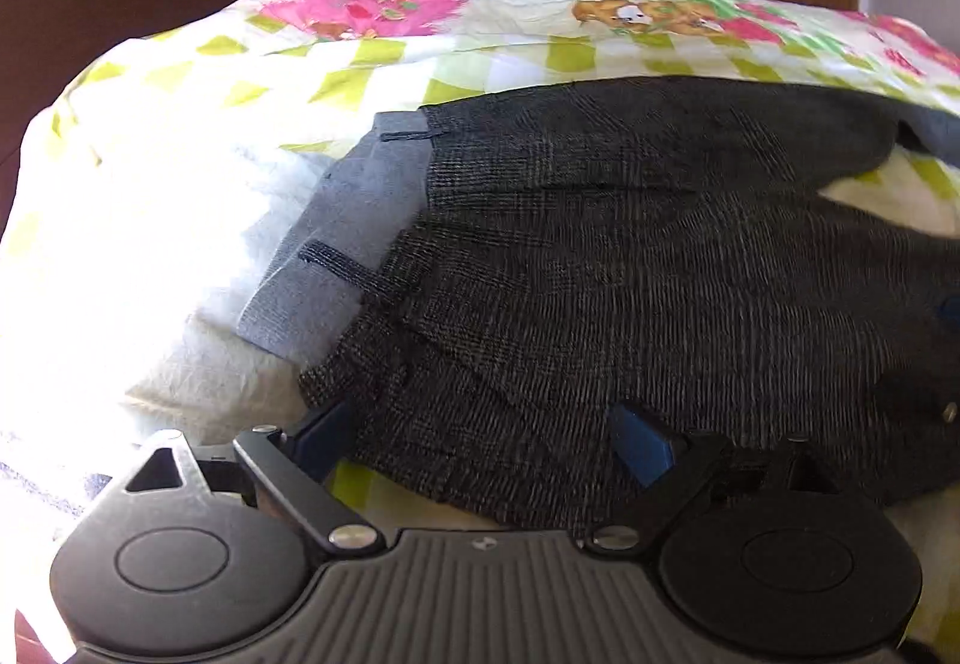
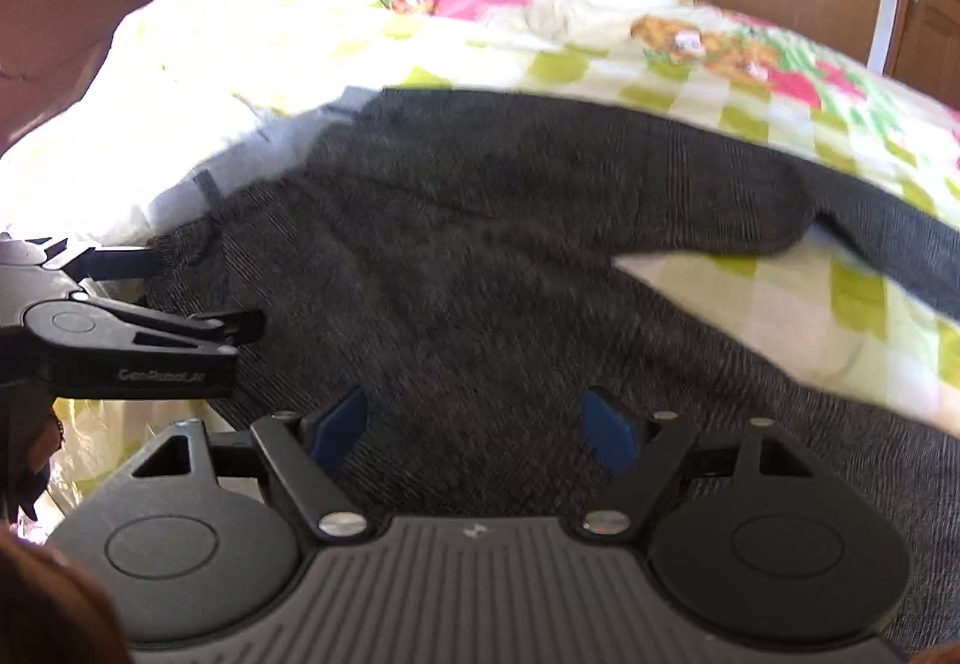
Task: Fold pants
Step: 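Move both tools toward the trouser leg hems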
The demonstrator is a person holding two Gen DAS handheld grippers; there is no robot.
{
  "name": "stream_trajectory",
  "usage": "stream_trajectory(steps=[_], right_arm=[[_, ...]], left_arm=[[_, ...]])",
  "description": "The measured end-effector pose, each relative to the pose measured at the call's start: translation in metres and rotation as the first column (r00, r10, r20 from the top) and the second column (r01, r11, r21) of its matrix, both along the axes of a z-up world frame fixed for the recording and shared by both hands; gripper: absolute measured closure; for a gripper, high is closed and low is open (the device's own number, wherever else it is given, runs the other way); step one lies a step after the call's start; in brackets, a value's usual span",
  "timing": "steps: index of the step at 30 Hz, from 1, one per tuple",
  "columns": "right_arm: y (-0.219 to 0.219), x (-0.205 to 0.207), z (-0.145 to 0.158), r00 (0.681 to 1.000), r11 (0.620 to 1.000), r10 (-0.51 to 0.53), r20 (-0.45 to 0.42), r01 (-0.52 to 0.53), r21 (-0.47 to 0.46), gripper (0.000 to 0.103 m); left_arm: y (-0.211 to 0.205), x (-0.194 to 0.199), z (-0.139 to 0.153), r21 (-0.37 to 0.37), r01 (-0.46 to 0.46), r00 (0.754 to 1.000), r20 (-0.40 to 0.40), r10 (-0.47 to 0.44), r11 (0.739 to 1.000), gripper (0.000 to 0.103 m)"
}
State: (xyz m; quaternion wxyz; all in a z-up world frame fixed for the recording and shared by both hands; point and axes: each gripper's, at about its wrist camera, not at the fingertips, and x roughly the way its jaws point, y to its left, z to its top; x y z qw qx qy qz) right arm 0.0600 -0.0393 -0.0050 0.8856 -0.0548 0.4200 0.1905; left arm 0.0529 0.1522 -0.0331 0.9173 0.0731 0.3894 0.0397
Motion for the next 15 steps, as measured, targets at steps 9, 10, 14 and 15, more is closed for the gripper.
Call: stream_trajectory(steps=[9, 10, 14, 15], right_arm=[[-0.144, -0.034, 0.034, 0.94, 0.94, -0.34, 0.037, 0.34, -0.008, 0.024], [-0.169, -0.04, 0.037, 0.916, 0.916, -0.401, 0.037, 0.401, -0.017, 0.024], [-0.276, -0.07, 0.037, 0.769, 0.769, -0.639, 0.012, 0.64, -0.013, 0.024], [-0.301, -0.078, 0.035, 0.724, 0.724, -0.69, -0.001, 0.69, -0.002, 0.024]], left_arm=[[-0.087, -0.001, 0.042, -0.111, 0.252, 0.964, 0.117, -0.239, 0.961, 0.001], [-0.104, 0.003, 0.045, -0.125, 0.298, 0.952, 0.118, -0.284, 0.946, 0.001], [-0.18, 0.017, 0.045, -0.154, 0.452, 0.892, 0.102, -0.441, 0.879, 0.001], [-0.199, 0.019, 0.044, -0.153, 0.486, 0.874, 0.101, -0.476, 0.86, 0.001]])
